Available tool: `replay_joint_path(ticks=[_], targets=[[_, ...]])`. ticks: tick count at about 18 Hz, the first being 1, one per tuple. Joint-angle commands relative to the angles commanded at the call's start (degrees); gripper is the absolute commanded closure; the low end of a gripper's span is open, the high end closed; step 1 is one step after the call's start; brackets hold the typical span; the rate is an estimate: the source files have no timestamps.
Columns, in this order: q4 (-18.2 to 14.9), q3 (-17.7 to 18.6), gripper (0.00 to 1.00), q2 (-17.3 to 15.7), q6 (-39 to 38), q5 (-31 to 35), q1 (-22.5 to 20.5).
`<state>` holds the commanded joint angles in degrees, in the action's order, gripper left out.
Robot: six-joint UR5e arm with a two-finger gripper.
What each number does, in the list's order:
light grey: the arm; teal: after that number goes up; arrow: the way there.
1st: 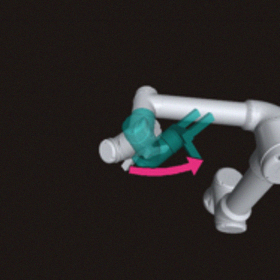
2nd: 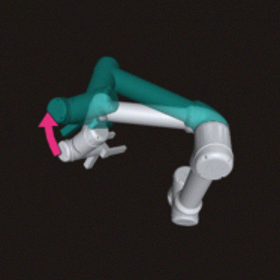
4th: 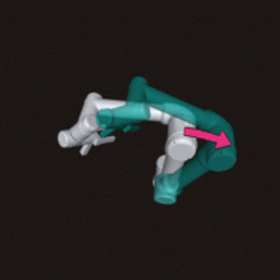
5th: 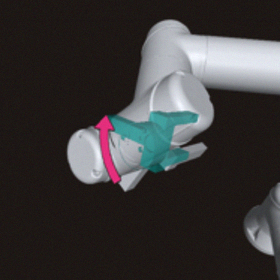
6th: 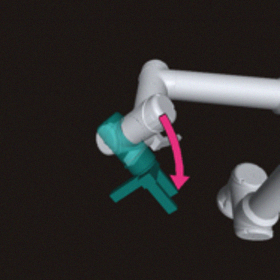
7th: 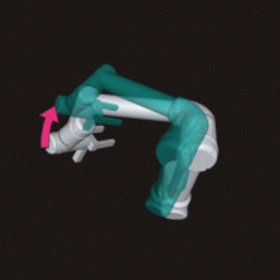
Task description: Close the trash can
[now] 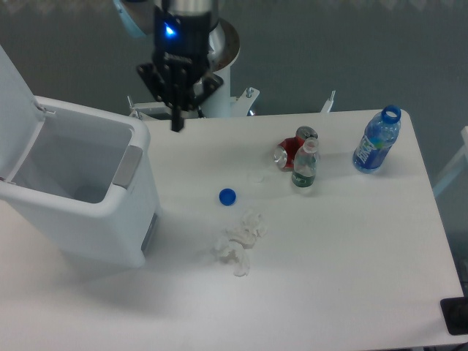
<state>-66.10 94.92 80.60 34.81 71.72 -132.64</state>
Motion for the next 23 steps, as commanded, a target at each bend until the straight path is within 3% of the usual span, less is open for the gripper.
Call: replay_joint_path(ticks=[12, 20, 23], targets=[[0.79, -2.72, 1.00, -3.25, -0.44, -5.18, 9.49], [1.50, -6.76, 1.00, -3.25, -0.44, -6.24, 14.42], [1.50, -8.52, 1.00, -1.76, -0.09, -6.24, 16.70]])
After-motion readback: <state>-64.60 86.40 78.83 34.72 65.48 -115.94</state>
